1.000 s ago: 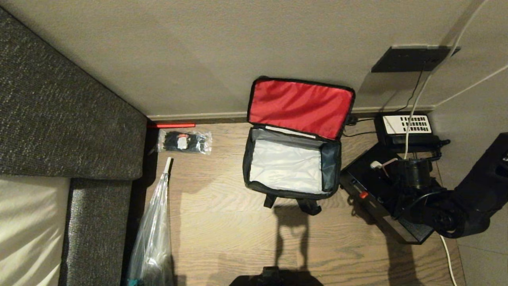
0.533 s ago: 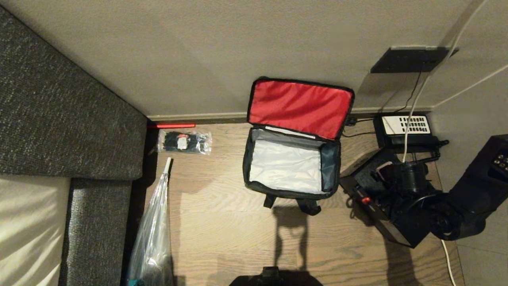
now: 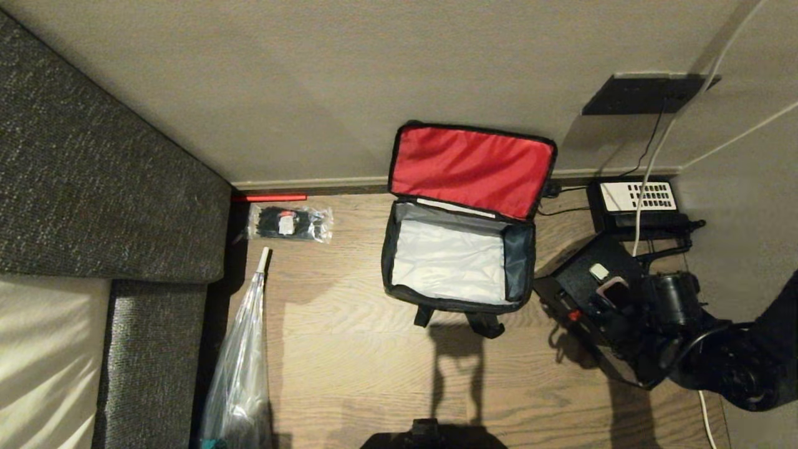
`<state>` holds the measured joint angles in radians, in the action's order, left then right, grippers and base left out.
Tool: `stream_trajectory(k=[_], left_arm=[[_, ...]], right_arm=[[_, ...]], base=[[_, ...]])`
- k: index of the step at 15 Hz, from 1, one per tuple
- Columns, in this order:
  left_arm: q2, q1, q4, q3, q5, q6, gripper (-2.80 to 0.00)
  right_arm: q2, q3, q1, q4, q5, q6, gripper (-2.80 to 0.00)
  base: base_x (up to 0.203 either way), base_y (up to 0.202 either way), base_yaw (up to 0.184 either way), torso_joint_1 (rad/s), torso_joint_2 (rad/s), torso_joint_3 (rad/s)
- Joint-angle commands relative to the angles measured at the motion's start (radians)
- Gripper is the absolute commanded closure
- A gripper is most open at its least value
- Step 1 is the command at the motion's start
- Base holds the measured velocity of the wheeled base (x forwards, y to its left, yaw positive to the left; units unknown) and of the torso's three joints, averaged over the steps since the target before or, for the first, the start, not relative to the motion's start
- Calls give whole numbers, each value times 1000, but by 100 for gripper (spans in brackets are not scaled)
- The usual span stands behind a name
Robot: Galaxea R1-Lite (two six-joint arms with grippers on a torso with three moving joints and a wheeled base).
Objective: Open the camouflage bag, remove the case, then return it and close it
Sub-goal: Release the handle, then grip the handle again
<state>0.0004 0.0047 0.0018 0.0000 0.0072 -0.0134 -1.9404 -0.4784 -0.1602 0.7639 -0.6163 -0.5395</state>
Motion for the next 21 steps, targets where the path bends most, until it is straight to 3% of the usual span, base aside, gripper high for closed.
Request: stream_trajectory(k=[1, 2, 4, 8, 13, 15, 17, 19, 21], left_arm=[[-2, 1, 0, 3, 0, 0, 0], [-2, 0, 0, 3, 0, 0, 0], [-2, 0, 0, 3, 0, 0, 0], [-2, 1, 0, 3, 0, 0, 0], [-2, 0, 0, 3, 0, 0, 0], [-2, 1, 0, 3, 0, 0, 0], [-2, 1, 0, 3, 0, 0, 0], [-2, 0, 0, 3, 0, 0, 0], [-2, 0, 0, 3, 0, 0, 0]], right_arm=[[225, 57, -5, -53, 17, -1, -280], [314, 67, -6, -97, 24, 4, 0], [489, 83, -6, -224, 40, 37, 0], [835, 119, -7, -604, 89, 141, 0], [1236, 164, -7, -882, 179, 204, 0], [1410, 206, 7, -987, 235, 269, 0], [1576, 285, 45, -991, 379, 382, 0], [1652, 416, 77, -871, 547, 503, 0], [1664, 472, 96, -759, 612, 527, 0]], base=[[0, 0, 0, 0, 0, 0], [0, 0, 0, 0, 0, 0], [0, 0, 0, 0, 0, 0], [0, 0, 0, 0, 0, 0], [0, 0, 0, 0, 0, 0], [0, 0, 0, 0, 0, 0], [0, 0, 0, 0, 0, 0], [0, 0, 0, 0, 0, 0], [0, 0, 0, 0, 0, 0]])
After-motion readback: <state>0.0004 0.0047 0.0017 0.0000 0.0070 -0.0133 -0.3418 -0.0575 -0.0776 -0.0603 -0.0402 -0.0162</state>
